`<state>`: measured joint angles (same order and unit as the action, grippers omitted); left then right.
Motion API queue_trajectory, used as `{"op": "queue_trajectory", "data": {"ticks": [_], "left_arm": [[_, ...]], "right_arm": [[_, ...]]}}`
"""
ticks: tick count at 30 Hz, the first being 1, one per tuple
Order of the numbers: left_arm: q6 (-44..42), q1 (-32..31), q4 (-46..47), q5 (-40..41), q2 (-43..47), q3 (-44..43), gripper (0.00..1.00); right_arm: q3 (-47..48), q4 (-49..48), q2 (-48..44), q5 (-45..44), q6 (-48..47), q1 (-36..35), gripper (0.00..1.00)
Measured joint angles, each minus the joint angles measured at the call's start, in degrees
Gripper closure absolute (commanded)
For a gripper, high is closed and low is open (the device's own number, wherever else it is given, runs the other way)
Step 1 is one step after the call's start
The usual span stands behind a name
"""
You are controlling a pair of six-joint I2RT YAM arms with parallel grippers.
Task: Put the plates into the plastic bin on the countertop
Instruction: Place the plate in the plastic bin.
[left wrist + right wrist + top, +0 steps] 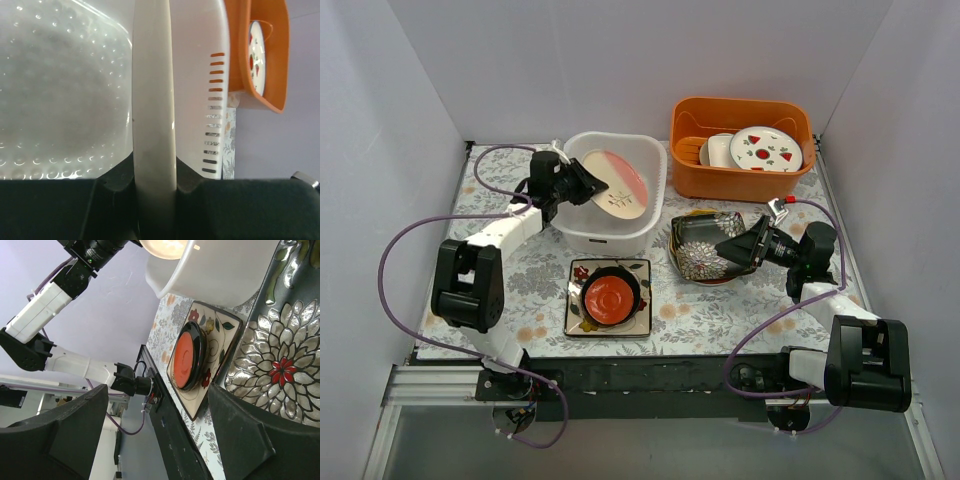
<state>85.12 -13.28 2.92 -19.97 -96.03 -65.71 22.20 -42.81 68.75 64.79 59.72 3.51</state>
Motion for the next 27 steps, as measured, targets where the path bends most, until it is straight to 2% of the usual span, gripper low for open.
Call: {"op": "queue_trajectory", "data": {"ticks": [13, 27], "left_arm": [[-1.81, -0.02, -6.36, -2.62, -11.37, -7.28, 1.0], [-2.47, -1.03, -8.17, -3.26, -13.49, -8.59, 1.0]], "right_arm": [[0.0, 0.5, 1.14, 0.13, -0.2, 0.13, 0.13], [0.0, 0.7, 2.12, 0.35, -0.9, 0.13, 0.13]]}}
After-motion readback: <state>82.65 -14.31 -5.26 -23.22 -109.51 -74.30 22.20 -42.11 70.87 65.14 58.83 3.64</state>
